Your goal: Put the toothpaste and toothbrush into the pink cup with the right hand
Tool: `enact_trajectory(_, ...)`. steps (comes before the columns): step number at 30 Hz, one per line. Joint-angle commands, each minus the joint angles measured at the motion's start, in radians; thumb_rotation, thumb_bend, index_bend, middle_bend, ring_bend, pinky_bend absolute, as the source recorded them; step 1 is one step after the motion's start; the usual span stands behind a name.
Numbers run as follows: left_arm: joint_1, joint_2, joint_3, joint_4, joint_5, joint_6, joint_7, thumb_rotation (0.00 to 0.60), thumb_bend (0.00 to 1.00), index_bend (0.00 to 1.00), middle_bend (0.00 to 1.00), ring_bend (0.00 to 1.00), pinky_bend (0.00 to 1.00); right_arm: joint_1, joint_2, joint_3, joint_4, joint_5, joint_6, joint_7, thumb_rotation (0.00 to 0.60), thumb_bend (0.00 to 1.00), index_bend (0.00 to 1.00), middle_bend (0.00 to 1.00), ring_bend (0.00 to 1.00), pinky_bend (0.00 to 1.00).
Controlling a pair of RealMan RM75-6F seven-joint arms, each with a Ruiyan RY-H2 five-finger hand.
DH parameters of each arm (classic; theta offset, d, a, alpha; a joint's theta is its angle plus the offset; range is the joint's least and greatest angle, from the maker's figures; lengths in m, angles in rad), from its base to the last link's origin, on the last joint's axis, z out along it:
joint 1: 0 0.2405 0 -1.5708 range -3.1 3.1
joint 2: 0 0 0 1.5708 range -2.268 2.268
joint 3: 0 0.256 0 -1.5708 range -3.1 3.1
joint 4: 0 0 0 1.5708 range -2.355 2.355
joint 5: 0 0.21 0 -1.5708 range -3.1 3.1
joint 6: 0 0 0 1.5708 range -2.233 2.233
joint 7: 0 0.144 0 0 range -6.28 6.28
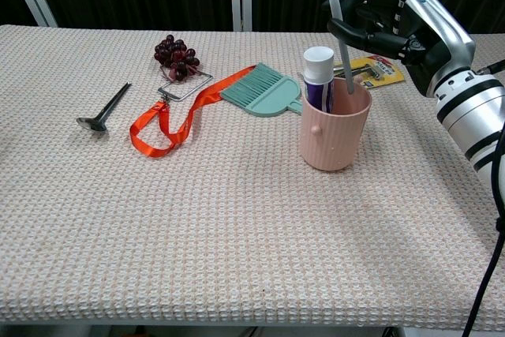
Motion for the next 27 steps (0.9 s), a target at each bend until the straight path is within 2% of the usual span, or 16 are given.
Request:
enact_trajectory(1, 0.000, 0.001, 0.000, 0.000, 0.001, 0.000, 0.000, 0.256, 0.08, 0.12, 0.09, 0.10, 0.21, 0.000, -0.005, -0.004, 0.014, 0.005, -0.003, 0.006, 0.600, 0.73, 0.77, 0.33, 0.00, 0.00)
enact_trajectory(2, 0.000, 0.002, 0.000, 0.000, 0.001, 0.000, 0.000, 0.256, 0.08, 0.12, 0.09, 0.10, 0.21, 0.001, -0.004, -0.007, 0.018, 0.003, -0.004, 0.009, 0.600, 0.71, 0.76, 0.32, 0.00, 0.00)
enact_trajectory(3, 0.000, 0.003, 0.000, -0.001, 0.001, 0.001, 0.001, 0.256, 0.08, 0.12, 0.09, 0.10, 0.21, 0.001, -0.001, -0.014, 0.021, 0.000, -0.009, 0.011, 0.600, 0.63, 0.69, 0.30, 0.00, 0.00)
enact_trajectory(4, -0.001, 0.003, -0.001, -0.002, 0.001, 0.001, 0.001, 0.254, 0.08, 0.12, 0.09, 0.10, 0.21, 0.002, 0.003, -0.019, 0.022, -0.003, -0.012, 0.016, 0.600, 0.53, 0.59, 0.27, 0.00, 0.00)
enact_trajectory(5, -0.001, 0.003, -0.001, -0.002, 0.001, 0.002, 0.001, 0.254, 0.08, 0.12, 0.09, 0.10, 0.21, 0.002, 0.007, -0.024, 0.023, -0.005, -0.016, 0.018, 0.600, 0.47, 0.52, 0.25, 0.00, 0.00)
enact_trajectory(8, -0.002, 0.005, -0.001, -0.006, 0.002, 0.000, 0.003, 0.254, 0.08, 0.12, 0.09, 0.10, 0.21, 0.005, 0.024, -0.042, 0.025, -0.012, -0.036, 0.021, 0.598, 0.25, 0.22, 0.17, 0.00, 0.00)
enact_trajectory(10, -0.003, 0.006, -0.001, -0.010, 0.004, 0.001, 0.008, 0.257, 0.07, 0.12, 0.09, 0.10, 0.21, 0.002, 0.036, -0.046, 0.017, -0.016, -0.031, 0.035, 0.565, 0.17, 0.05, 0.13, 0.00, 0.00)
enact_trajectory(13, -0.001, 0.009, -0.002, -0.017, 0.006, 0.008, 0.013, 0.254, 0.07, 0.12, 0.09, 0.10, 0.21, -0.011, 0.052, -0.045, 0.010, -0.030, 0.015, 0.044, 0.516, 0.15, 0.00, 0.10, 0.00, 0.00)
enact_trajectory(16, -0.001, 0.012, -0.004, -0.024, 0.008, 0.012, 0.019, 0.255, 0.08, 0.12, 0.09, 0.10, 0.21, -0.043, 0.096, -0.052, -0.022, -0.051, 0.083, 0.046, 0.512, 0.15, 0.00, 0.09, 0.00, 0.00)
enact_trajectory(18, 0.000, 0.015, -0.004, -0.029, 0.009, 0.015, 0.022, 0.252, 0.08, 0.12, 0.09, 0.10, 0.21, -0.075, 0.143, -0.074, -0.036, -0.084, 0.141, -0.005, 0.511, 0.16, 0.00, 0.07, 0.00, 0.00)
enact_trajectory(21, 0.003, 0.018, -0.005, -0.037, 0.011, 0.024, 0.027, 0.249, 0.08, 0.12, 0.09, 0.10, 0.21, -0.161, 0.241, -0.122, -0.030, -0.116, 0.234, -0.273, 0.512, 0.19, 0.00, 0.04, 0.00, 0.00)
enact_trajectory(24, 0.007, 0.017, -0.005, -0.039, 0.010, 0.031, 0.029, 0.251, 0.08, 0.12, 0.09, 0.10, 0.21, -0.287, 0.352, -0.165, -0.069, -0.074, 0.289, -0.645, 0.509, 0.19, 0.00, 0.01, 0.00, 0.00)
enact_trajectory(27, 0.012, 0.011, -0.003, -0.035, 0.015, 0.040, 0.035, 0.249, 0.08, 0.12, 0.09, 0.10, 0.21, -0.374, 0.471, -0.216, -0.170, -0.005, 0.251, -0.774, 0.507, 0.18, 0.00, 0.00, 0.00, 0.00)
